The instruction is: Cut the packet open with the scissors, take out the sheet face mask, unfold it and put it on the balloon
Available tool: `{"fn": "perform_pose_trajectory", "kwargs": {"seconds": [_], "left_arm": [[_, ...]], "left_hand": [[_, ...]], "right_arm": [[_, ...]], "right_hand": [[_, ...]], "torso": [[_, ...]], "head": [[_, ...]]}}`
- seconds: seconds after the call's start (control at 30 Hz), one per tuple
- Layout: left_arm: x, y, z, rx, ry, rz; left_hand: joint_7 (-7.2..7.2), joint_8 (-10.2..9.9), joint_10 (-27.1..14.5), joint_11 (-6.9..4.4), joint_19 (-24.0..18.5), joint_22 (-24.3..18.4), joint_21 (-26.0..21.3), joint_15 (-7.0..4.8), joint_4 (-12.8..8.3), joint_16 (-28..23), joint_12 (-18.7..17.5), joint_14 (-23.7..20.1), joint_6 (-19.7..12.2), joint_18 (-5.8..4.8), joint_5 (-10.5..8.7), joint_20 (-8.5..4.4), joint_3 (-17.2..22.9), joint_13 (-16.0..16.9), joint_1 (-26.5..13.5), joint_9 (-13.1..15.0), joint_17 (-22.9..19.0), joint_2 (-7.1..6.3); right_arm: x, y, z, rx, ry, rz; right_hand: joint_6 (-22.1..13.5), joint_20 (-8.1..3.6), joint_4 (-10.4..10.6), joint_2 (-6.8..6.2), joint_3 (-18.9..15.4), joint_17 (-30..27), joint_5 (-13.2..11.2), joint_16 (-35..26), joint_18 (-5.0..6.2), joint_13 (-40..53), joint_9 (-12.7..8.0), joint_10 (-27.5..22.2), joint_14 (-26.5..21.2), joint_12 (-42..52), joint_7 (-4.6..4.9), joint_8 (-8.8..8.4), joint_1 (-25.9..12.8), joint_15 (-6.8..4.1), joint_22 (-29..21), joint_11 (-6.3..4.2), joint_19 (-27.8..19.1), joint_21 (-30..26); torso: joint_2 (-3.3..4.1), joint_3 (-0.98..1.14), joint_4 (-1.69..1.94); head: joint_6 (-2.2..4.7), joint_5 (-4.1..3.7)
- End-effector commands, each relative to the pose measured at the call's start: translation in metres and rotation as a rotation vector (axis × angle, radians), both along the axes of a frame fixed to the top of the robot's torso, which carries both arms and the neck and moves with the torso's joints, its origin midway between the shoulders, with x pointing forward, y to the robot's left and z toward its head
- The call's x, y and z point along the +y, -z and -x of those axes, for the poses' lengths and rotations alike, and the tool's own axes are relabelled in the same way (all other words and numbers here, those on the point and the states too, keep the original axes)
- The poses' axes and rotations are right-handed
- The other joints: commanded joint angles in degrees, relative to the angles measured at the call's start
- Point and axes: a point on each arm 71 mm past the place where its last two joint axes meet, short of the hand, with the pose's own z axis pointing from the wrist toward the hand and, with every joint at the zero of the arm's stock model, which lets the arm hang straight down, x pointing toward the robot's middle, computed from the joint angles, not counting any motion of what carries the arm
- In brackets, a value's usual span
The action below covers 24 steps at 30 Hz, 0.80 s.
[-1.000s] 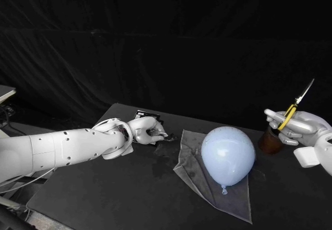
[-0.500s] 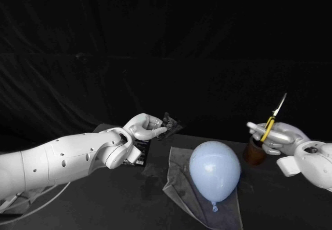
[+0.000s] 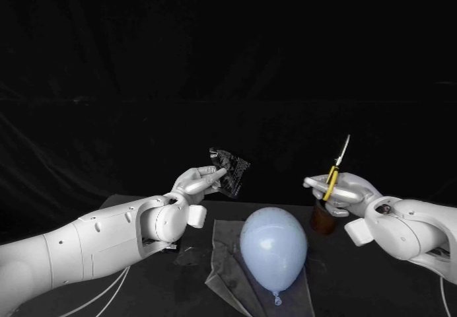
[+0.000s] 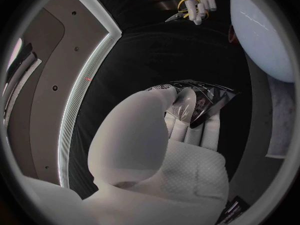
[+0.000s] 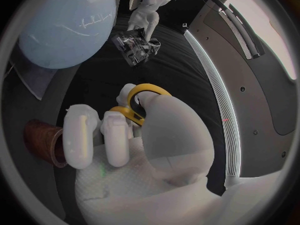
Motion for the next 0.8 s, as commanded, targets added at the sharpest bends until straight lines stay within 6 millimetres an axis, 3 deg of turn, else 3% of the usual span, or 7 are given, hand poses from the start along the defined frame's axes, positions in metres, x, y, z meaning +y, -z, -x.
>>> {"fn": "perform_pose_trajectory", "kwargs": {"seconds": [0.03, 0.13, 0.2, 0.27, 0.4, 0.53, 0.8], "left_arm": [[-0.009, -0.003, -0.004, 0.014, 0.003, 0.157], [-0.019, -0.002, -0.006, 0.029, 0.009, 0.191], [-0.026, -0.002, -0.005, 0.040, 0.021, 0.207], [-0.034, -0.001, -0.003, 0.049, 0.040, 0.223], [-0.048, -0.001, 0.002, 0.064, 0.081, 0.246], [-0.061, -0.001, 0.008, 0.074, 0.123, 0.265], [-0.075, -0.002, 0.014, 0.081, 0.187, 0.297]], "left_hand": [[-0.11, 0.4, -0.5, 0.23, 1.3, 0.2, 0.8, 0.28, -0.9, -0.5, -0.2, -0.1, -0.7, 0.83, 0.21, -0.09, 0.1, -0.1, -0.8, 0.2, -0.2, 0.34], [-0.23, 0.5, -0.6, 0.38, 3.6, 0.6, 2.0, 0.39, -1.9, -0.8, -0.2, -0.1, -0.9, 1.08, 0.21, -0.68, 0.0, -0.1, -1.4, 0.4, -0.3, 0.72], [-0.14, 0.5, -0.6, 0.35, 4.1, 0.7, 2.3, 0.37, -2.2, -0.9, -0.2, -0.1, -1.0, 1.08, 0.20, -0.88, -0.1, -0.1, -1.6, 0.5, -0.3, 0.83], [0.13, 0.6, -0.7, 0.25, 4.8, 0.7, 2.6, 0.30, -2.5, -1.0, -0.2, 0.1, -1.1, 1.09, 0.21, -1.14, -0.1, -0.1, -1.9, 0.5, -0.3, 0.97], [0.28, 0.6, -0.7, 0.18, 5.3, 0.8, 2.8, 0.24, -2.7, -1.0, -0.2, 0.2, -1.1, 1.07, 0.21, -1.33, -0.1, -0.1, -2.1, 0.6, -0.3, 1.08], [0.42, 0.6, -0.8, 0.17, 5.7, 0.7, 2.9, 0.15, -3.0, -1.0, -0.2, 0.5, -1.3, 1.08, 0.21, -1.52, -0.1, -0.1, -2.3, 0.7, -0.3, 1.24], [0.12, 0.5, -1.1, 0.38, 5.8, 0.5, 2.8, 0.21, -3.5, -1.1, -0.3, 0.5, -1.6, 1.02, 0.21, -1.75, 0.2, -0.1, -2.3, 0.7, -0.4, 1.51]], "right_arm": [[0.005, -0.005, 0.002, -0.052, -0.005, -0.029], [0.009, -0.006, 0.005, -0.053, -0.008, -0.044], [0.011, -0.006, 0.006, -0.055, -0.009, -0.052], [0.014, -0.007, 0.007, -0.056, -0.011, -0.061], [0.020, -0.008, 0.009, -0.059, -0.017, -0.073], [0.025, -0.008, 0.010, -0.059, -0.024, -0.081], [0.031, -0.008, 0.010, -0.056, -0.028, -0.089]], "right_hand": [[-2.0, 0.55, -4.3, -0.78, 4.1, 14.4, 0.2, 0.2, -0.10, 19.1, -1.4, 20.4, 5.9, 57.0, 2.44, -1.33, -0.4, 0.69, 12.4, 1.81, 1.7, 0.5], [-2.3, 0.88, -5.0, -0.85, 4.5, 14.6, 0.1, 0.4, -0.18, 19.1, -2.8, 20.4, 6.0, 57.0, 2.99, -2.63, -0.5, 1.02, 12.6, 2.29, 1.9, 1.0], [-2.6, 1.15, -5.6, -0.93, 4.6, 14.7, 0.1, 0.4, -0.24, 19.1, -4.0, 20.4, 6.0, 57.0, 3.48, -3.73, -0.7, 1.32, 12.6, 2.73, 2.0, 1.3], [-3.4, 1.42, -5.9, -0.99, 4.8, 14.8, 0.1, 0.5, -0.27, 19.1, -5.1, 20.4, 6.0, 57.0, 4.04, -4.83, -1.0, 1.64, 12.7, 3.19, 2.1, 1.4], [-4.8, 1.84, -6.8, -1.33, 5.1, 15.0, 0.1, 0.6, -0.39, 19.1, -7.0, 20.4, 6.0, 57.0, 4.64, -5.31, -1.2, 2.06, 12.8, 3.79, 2.3, 2.0], [-7.6, 2.12, -7.5, -1.79, 5.3, 15.1, 0.1, 0.6, -0.43, 19.1, -9.5, 20.4, 6.1, 57.0, 4.91, -5.33, -1.6, 2.23, 12.9, 4.06, 2.4, 2.3], [-10.1, 2.27, -8.5, -2.44, 5.5, 15.1, 0.1, 0.6, -0.54, 19.1, -12.3, 20.4, 6.1, 57.0, 5.21, -5.30, -2.1, 2.28, 13.1, 4.36, 2.7, 2.9]], "torso": [[-0.30, 0.05, -0.22], [-0.39, 0.12, -0.26], [-0.33, 0.13, -0.23], [-0.35, 0.16, -0.26], [-0.36, 0.19, -0.23], [-0.31, 0.09, -0.26], [-0.26, 0.01, -0.24]], "head": [[0.39, -2.03], [0.60, -3.44], [0.76, -4.90], [0.92, -5.72], [1.13, -7.56], [1.38, -8.87], [1.60, -10.25]]}}
